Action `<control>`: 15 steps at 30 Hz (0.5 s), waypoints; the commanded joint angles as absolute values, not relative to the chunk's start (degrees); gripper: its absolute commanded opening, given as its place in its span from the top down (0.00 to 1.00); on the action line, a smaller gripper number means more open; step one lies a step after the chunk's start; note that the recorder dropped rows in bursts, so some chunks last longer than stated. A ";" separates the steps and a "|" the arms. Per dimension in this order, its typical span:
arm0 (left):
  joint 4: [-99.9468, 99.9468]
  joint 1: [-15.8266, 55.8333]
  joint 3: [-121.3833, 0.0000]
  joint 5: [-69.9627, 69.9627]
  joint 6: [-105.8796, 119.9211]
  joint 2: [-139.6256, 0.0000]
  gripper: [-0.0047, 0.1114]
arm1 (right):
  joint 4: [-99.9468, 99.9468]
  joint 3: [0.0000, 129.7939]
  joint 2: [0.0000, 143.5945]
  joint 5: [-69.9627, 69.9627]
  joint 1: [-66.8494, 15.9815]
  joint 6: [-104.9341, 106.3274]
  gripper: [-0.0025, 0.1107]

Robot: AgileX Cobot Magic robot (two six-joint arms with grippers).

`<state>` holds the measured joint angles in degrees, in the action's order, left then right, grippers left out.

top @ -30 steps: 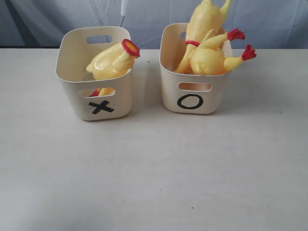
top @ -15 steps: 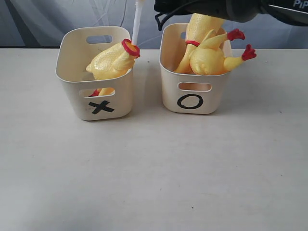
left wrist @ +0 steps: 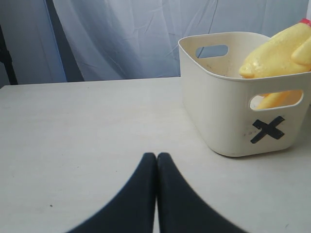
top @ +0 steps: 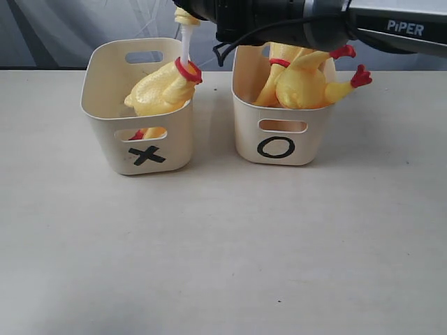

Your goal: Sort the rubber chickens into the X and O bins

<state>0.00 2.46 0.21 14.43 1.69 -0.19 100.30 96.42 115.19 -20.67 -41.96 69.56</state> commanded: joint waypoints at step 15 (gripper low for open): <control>0.00 2.46 0.00 13.70 1.56 0.00 0.96 | 99.95 96.19 119.00 -10.29 -42.32 62.96 0.99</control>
<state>0.00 2.46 0.21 14.43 1.69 -0.19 100.20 96.42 117.97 -12.60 -42.09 63.17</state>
